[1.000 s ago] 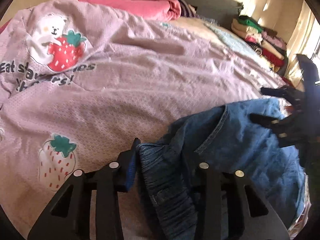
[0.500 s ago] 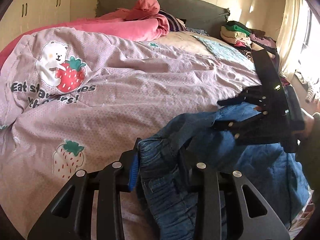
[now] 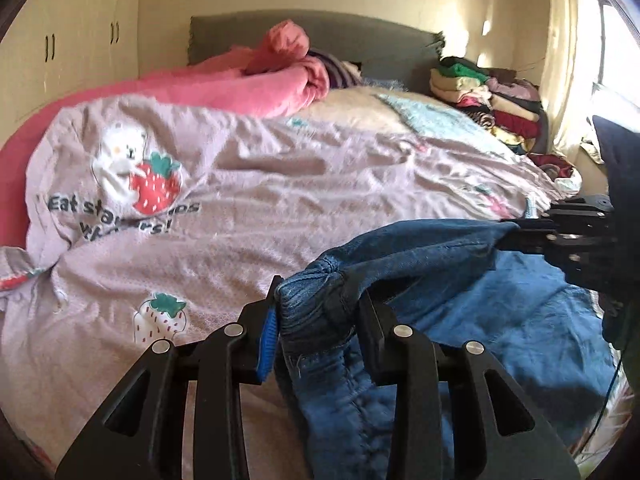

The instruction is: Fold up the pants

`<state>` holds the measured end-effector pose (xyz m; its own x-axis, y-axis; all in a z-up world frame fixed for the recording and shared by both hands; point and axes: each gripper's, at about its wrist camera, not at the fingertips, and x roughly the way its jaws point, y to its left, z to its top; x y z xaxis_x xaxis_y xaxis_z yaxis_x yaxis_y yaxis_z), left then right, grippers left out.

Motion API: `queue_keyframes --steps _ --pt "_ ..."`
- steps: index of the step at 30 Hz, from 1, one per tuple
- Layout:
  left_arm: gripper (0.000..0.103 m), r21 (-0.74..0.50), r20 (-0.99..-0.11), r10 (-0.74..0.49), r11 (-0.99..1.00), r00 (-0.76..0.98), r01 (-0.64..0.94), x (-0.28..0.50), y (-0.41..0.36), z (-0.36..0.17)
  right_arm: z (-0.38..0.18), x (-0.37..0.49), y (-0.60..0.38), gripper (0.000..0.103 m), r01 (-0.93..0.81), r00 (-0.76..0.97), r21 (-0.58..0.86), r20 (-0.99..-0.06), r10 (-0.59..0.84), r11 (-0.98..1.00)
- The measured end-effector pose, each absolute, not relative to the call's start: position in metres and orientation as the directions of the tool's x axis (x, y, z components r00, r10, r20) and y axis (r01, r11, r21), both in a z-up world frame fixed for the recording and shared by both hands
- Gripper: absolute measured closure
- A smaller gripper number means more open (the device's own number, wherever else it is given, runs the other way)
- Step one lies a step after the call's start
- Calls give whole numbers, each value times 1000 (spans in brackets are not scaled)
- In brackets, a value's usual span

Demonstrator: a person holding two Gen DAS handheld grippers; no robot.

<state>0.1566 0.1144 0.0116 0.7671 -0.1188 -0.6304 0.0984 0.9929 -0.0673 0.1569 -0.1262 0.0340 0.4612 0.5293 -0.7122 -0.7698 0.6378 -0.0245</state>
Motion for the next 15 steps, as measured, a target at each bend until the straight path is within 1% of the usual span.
queue_keyframes --steps 4,8,13,15 --pt "71 -54 -610 -132 991 781 125 125 104 18 45 111 -142 99 -785 454 -14 -693 559 620" --pt "70 -55 -602 -144 989 785 139 94 99 19 41 71 -151 99 -800 434 -9 -698 569 600" --pt "70 -90 -647 -172 985 743 150 62 101 1 21 27 -154 99 -826 391 -13 -732 558 563" --pt "70 -78 -668 -167 985 725 156 54 99 -6 11 14 -153 99 -837 363 -5 -753 548 547"
